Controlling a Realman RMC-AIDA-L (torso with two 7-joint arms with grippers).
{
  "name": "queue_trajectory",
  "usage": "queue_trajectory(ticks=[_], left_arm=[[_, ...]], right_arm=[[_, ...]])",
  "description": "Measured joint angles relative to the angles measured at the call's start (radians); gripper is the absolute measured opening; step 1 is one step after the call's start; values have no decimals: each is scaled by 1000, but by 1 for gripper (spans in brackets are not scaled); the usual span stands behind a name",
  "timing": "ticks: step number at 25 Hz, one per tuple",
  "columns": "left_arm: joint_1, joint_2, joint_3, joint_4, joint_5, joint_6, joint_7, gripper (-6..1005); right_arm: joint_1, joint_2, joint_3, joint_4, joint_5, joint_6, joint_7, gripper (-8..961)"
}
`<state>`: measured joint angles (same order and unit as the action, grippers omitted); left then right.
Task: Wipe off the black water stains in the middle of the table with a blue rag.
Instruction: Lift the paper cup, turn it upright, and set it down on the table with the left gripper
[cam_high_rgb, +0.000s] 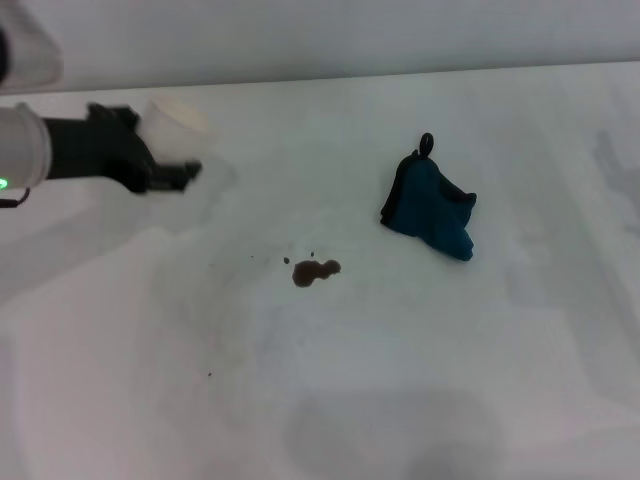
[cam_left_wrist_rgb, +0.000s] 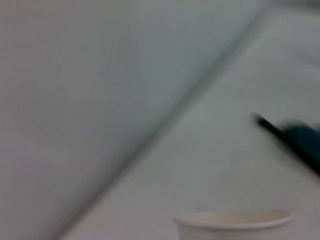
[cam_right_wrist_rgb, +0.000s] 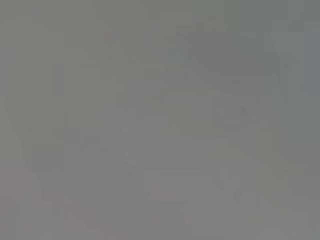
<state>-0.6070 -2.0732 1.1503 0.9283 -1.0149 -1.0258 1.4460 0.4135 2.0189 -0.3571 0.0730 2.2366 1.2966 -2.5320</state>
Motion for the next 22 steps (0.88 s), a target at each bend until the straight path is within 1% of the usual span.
queue_trajectory(ticks=[3, 4, 6, 9, 12, 13, 14, 16, 19, 22], left_arm=[[45, -3, 0, -51, -152, 120, 63, 805], [53, -3, 0, -83, -213, 164, 98, 805], [62, -3, 1, -180, -383, 249, 211, 804], [69, -3, 1, -317, -708, 294, 467, 804], [66, -6, 9, -439, -985, 283, 751, 805], [56, -7, 13, -497, -1083, 271, 860, 805], [53, -8, 14, -517, -1120, 266, 899, 805], [28, -9, 14, -606, -1211, 224, 1028, 805], [-7, -14, 14, -694, -1229, 205, 1112, 806], [-19, -19, 13, -738, -1240, 207, 1134, 806]], right_arm=[[1, 0, -1, -1, 0, -3, 3, 868], [1, 0, 0, -1, 0, -4, 3, 868], [1, 0, -1, 0, 0, -14, 3, 867], [1, -1, -3, -1, 0, -26, 3, 867], [2, -2, -3, -2, 0, -28, 3, 867], [4, -2, -4, -2, 0, -28, 4, 867], [6, -2, -3, -2, 0, -28, 4, 867], [10, -2, -3, 0, 0, -28, 4, 868], [11, -2, -3, 0, 0, -28, 4, 868], [12, -1, -3, 0, 0, -29, 4, 867]])
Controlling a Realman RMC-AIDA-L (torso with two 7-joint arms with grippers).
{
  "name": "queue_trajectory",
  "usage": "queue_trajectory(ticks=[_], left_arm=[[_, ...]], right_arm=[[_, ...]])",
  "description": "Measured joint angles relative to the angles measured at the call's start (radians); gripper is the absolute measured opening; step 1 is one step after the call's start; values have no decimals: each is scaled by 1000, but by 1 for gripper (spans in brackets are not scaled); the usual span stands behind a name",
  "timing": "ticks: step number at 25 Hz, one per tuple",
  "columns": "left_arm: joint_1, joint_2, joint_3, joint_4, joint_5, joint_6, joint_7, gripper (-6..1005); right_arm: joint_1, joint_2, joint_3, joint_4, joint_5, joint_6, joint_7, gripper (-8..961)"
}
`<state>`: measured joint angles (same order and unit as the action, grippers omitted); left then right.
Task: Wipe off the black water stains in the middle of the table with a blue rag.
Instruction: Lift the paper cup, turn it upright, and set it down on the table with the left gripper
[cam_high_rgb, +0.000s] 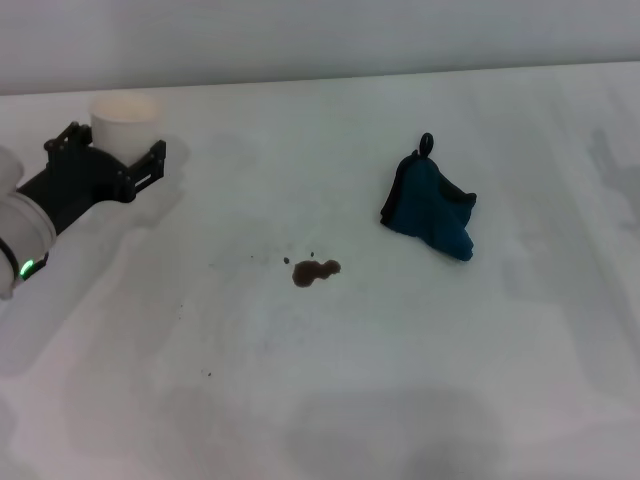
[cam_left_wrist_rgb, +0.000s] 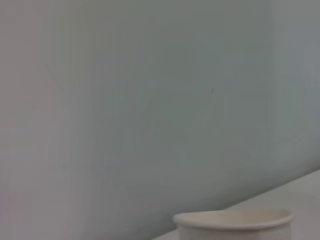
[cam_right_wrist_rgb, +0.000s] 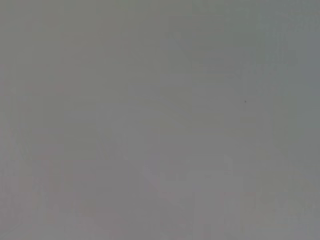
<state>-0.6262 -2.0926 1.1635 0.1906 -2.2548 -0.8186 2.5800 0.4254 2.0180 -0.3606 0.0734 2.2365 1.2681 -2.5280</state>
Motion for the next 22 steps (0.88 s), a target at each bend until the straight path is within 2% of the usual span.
queue_trajectory(ticks=[4, 13, 22], left_arm=[[2, -2, 0, -36, -49, -6, 11, 803], [8, -3, 0, -96, -50, 1, 15, 805], [28, -6, 1, -107, -51, 1, 16, 808]], right_arm=[[-3, 1, 0, 0, 0, -1, 0, 868], [-4, 1, 0, 0, 0, -7, 0, 864], [-4, 1, 0, 0, 0, -13, 0, 859]])
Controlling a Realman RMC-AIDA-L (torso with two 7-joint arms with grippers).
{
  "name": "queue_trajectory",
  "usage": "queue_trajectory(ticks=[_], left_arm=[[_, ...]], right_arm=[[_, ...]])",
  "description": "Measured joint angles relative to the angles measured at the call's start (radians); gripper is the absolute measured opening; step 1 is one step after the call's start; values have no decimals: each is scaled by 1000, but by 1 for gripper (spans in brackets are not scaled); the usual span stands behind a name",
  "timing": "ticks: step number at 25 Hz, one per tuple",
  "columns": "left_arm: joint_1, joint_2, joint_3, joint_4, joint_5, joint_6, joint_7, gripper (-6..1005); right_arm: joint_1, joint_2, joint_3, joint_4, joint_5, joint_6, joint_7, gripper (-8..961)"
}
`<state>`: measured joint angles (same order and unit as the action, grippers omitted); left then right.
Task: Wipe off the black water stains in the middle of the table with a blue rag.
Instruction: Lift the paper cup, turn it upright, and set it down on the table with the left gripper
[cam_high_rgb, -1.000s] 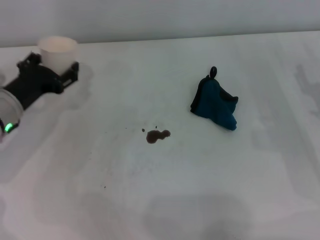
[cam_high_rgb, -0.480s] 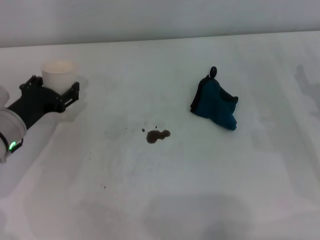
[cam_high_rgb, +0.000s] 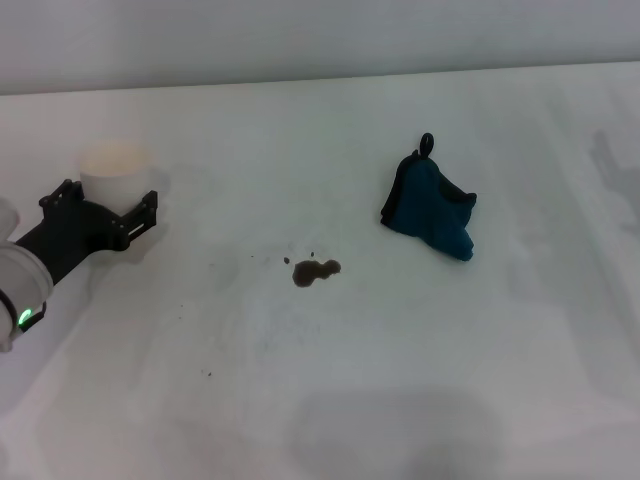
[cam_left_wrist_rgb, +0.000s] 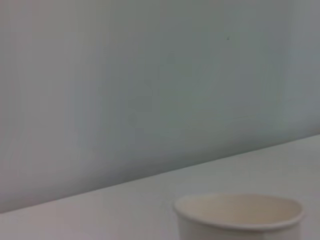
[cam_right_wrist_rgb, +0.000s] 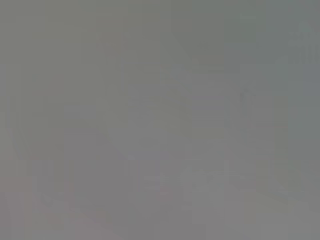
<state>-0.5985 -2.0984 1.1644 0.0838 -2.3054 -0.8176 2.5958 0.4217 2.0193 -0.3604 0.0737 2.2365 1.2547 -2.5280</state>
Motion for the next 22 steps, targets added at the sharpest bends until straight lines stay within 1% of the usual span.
queue_trajectory(ticks=[9, 14, 22], left_arm=[[10, -2, -3, -4, 2, -5, -2, 812], [4, 2, 31, -11, 17, 1, -9, 815], [27, -1, 31, -11, 15, -42, -10, 871]], right_arm=[[-3, 2, 0, 0, 0, 1, 0, 854], [6, 3, 0, 1, 0, 0, 0, 851], [8, 1, 0, 2, 0, 0, 17, 846]])
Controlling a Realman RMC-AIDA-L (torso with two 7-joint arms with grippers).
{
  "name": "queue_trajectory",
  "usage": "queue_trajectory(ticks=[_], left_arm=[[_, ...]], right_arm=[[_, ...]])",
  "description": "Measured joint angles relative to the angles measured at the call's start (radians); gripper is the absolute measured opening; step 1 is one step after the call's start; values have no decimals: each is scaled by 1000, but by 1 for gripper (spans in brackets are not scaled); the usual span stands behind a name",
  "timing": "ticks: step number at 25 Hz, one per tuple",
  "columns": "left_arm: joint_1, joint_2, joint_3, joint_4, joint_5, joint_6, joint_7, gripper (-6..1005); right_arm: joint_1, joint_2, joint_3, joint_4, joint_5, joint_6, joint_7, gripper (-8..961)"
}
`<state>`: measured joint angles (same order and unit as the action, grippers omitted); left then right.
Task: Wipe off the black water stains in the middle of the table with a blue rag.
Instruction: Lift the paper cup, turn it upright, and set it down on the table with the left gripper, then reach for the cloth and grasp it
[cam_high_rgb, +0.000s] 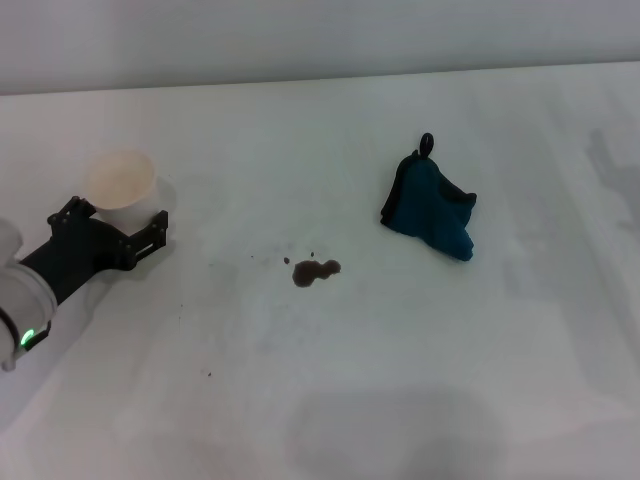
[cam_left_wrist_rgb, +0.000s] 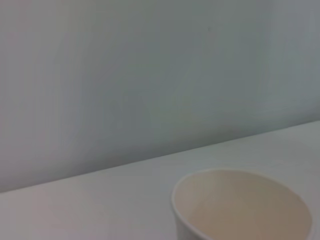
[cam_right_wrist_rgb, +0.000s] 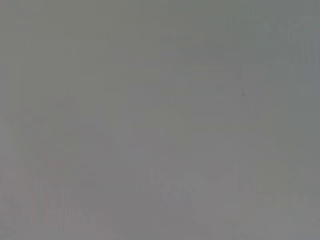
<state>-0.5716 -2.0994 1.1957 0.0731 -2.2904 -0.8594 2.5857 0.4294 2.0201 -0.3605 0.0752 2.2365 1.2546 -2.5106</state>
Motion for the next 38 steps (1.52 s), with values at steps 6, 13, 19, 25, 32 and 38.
queue_trajectory(ticks=[6, 13, 19, 25, 32, 38], left_arm=[[55, 2, -2, 0, -22, -84, -1, 884], [125, 0, -3, -28, -95, -211, -1, 882], [197, 0, -10, -50, -136, -339, 1, 878], [250, 1, -15, -52, -200, -400, 0, 877], [268, 8, -16, -53, -304, -399, -1, 878], [267, 15, -16, -42, -413, -394, -2, 877]], right_arm=[[0, -4, -23, -20, -43, 0, 8, 843], [15, -7, -73, -116, -137, -8, 94, 839], [9, -21, -297, -446, -282, -237, 496, 835], [11, -48, -553, -827, -695, -400, 1034, 825], [85, -26, -681, -1174, -1415, -207, 1707, 814], [128, -10, -863, -1305, -1618, -41, 1986, 807]])
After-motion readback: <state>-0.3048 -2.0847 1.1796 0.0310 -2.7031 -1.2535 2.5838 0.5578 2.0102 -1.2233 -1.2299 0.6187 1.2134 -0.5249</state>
